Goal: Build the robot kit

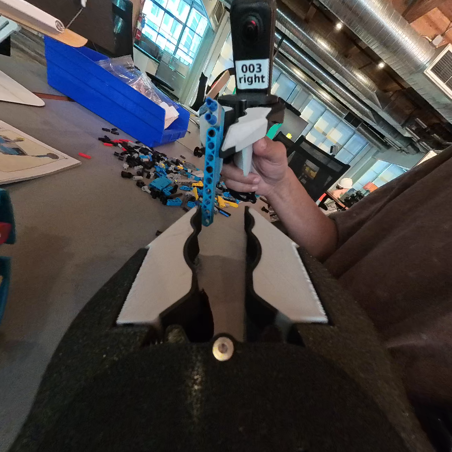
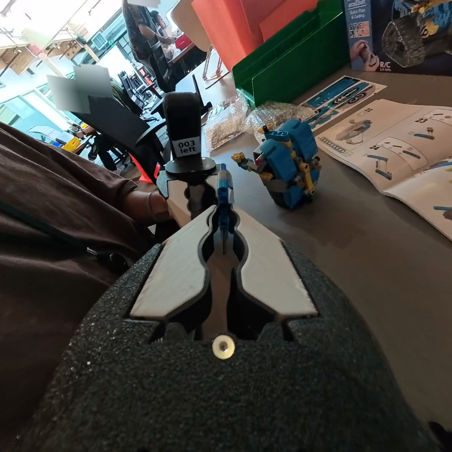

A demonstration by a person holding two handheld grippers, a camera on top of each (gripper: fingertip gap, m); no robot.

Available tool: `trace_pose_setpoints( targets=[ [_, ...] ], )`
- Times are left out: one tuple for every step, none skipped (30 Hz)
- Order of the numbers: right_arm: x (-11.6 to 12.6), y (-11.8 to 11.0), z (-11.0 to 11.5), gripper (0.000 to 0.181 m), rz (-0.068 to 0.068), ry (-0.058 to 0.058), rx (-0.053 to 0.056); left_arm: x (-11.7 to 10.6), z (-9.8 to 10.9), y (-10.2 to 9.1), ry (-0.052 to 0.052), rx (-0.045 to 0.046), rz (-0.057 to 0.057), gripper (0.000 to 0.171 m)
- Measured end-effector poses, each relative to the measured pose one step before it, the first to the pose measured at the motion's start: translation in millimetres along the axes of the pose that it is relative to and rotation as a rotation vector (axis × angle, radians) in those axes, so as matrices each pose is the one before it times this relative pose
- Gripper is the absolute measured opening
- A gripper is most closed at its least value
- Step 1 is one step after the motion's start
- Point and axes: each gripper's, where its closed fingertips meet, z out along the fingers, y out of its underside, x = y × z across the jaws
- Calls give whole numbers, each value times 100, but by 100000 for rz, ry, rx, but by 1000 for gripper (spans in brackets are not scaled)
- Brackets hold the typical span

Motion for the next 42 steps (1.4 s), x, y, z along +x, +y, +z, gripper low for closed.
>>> trace_pose_setpoints(
  targets=[
    [26,32,118,7,395,-384,-743,-43,-45,-13,183,59,-478,34],
    [-37,-14,119,7,506,-885,-649,-32,-89,-105,183,439,-402,34],
    [-25,-114,101,7,495,-726,-212,-58,-107,-102,-11,398,-173,33],
    [-48,-127,109,8,570,-1005,-357,-104,-99,-37,-325,26,137,32],
    [-136,-126,105,8,748,-1663,-465,-74,-68,41,-105,-414,225,32],
    [-82,-182,99,8,649,-1333,-92,25,-37,49,524,-389,-237,31],
    [3,-136,94,7,903,-828,-349,113,-9,15,1233,-11,-962,30],
    [31,-90,91,8,1103,-643,-426,179,11,2,1782,89,-1538,29],
    [41,-58,91,7,1142,-540,-410,161,29,23,1715,-8,-1736,29],
    [-5,15,102,7,1129,-674,-706,90,42,46,1253,-91,-1404,29],
    [-34,32,79,8,754,-620,-520,36,30,40,700,-146,-766,28],
    [-52,38,73,8,300,-502,-357,18,7,39,308,-181,-141,27],
    [-51,34,62,7,-50,-422,-56,9,7,15,133,-99,138,27],
    [-30,52,70,7,133,-423,-126,-26,-18,-30,-158,142,138,27],
    [43,123,88,8,365,-200,-614,-99,-36,-34,-526,194,39,26],
    [55,71,91,7,-74,55,-262,-173,-61,-44,-779,246,-156,26],
    [-12,26,85,8,-111,-335,20,-176,-79,-119,-686,669,-429,26],
    [-72,75,107,8,212,-766,-399,-102,-97,-185,-135,991,-743,26],
    [-52,107,132,8,-72,-451,-676,3,-98,-185,600,964,-1005,26],
    [-47,145,165,7,-403,-224,-896,66,-77,-149,1000,791,-1097,26],
    [-153,155,206,7,-474,-772,-1120,73,-51,-127,996,678,-1098,26],
    [-155,176,228,8,-556,-659,-1236,75,-38,-98,1034,612,-1126,25],
    [-77,191,248,8,-674,-79,-1373,68,-43,-110,921,654,-1074,25],
    [-50,241,245,8,-540,-19,-1698,40,-43,-108,612,642,-777,23],
    [-54,224,234,8,-649,18,-1688,26,-46,-35,416,168,-240,20],
    [-22,146,195,8,-612,136,-1130,24,-25,77,213,-586,413,16],
    [-37,83,158,8,-220,-129,-788,-27,28,178,-247,-1120,867,14],
    [-5,26,122,8,-155,10,-367,-68,58,180,-761,-1108,902,14],
    [-40,-12,96,8,-87,-270,-103,-46,64,166,-543,-891,710,11],
    [-51,-26,66,7,30,-520,45,87,66,145,213,-776,754,7],
    [12,5,48,8,-68,-87,-124,25,28,89,-150,-543,871,6],
    [52,52,-1,8,261,94,-261,-67,-5,56,-782,-541,873,6],
    [85,66,-21,8,-58,324,-275,-65,-2,56,-586,-578,660,6],
    [65,40,-23,8,-81,238,38,-14,5,36,-194,-359,458,6],
    [-18,25,-21,8,163,-154,235,12,14,61,-151,-415,498,6],
    [3,97,-22,8,303,-89,-198,-47,55,113,-519,-731,436,6],
    [77,147,-21,8,42,406,-577,-59,69,179,-482,-997,274,7],
    [28,187,-4,8,-51,30,-876,26,76,178,50,-1113,527,6],
    [-73,123,21,8,-17,-509,-468,35,40,105,-408,-858,1308,6],
    [31,-3,-66,8,-738,638,221,-157,-28,4,-1920,-472,2009,6],
    [190,-104,-344,9,-2191,2530,875,-288,-92,-29,-2463,-88,1796,6],
    [264,-214,-819,15,-3235,3392,1446,-263,-155,-93,-1676,359,764,6]
  ],
)
